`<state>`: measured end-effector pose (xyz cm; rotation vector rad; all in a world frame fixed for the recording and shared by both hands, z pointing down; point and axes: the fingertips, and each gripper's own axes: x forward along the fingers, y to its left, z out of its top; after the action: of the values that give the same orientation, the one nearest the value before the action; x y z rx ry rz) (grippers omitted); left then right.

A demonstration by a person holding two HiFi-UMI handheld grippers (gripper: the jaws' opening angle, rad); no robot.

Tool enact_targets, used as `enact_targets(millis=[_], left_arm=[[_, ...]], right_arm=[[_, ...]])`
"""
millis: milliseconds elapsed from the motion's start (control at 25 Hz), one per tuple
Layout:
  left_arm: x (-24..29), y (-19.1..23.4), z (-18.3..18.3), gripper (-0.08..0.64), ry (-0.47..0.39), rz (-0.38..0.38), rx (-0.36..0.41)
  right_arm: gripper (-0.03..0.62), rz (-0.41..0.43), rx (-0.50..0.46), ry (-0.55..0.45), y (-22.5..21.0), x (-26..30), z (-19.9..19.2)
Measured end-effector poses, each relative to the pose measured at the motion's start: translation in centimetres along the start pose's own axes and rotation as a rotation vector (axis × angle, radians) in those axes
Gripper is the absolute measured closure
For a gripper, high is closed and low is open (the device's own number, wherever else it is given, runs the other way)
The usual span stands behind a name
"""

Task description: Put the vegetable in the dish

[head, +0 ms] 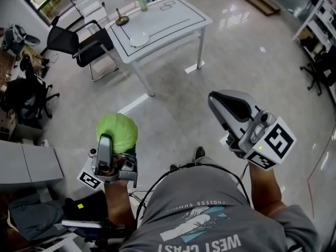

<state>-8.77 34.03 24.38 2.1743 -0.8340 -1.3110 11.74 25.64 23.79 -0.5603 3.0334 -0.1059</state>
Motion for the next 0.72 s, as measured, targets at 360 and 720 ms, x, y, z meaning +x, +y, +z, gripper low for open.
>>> enact_targets(millis=[360,720], left_arm=[[6.2,3.1,-2.6,0.264,-0.028,0.012,0.033],[9.6,5.0,-4.3,0.264,-0.037,0.043,0.068]], right_arm=[[0.584,0.048,-0.001,0.002,-7.7,-0.5,1.3],[0.584,0.068,0.012,0.016,-13.5,-1.2,1.1]])
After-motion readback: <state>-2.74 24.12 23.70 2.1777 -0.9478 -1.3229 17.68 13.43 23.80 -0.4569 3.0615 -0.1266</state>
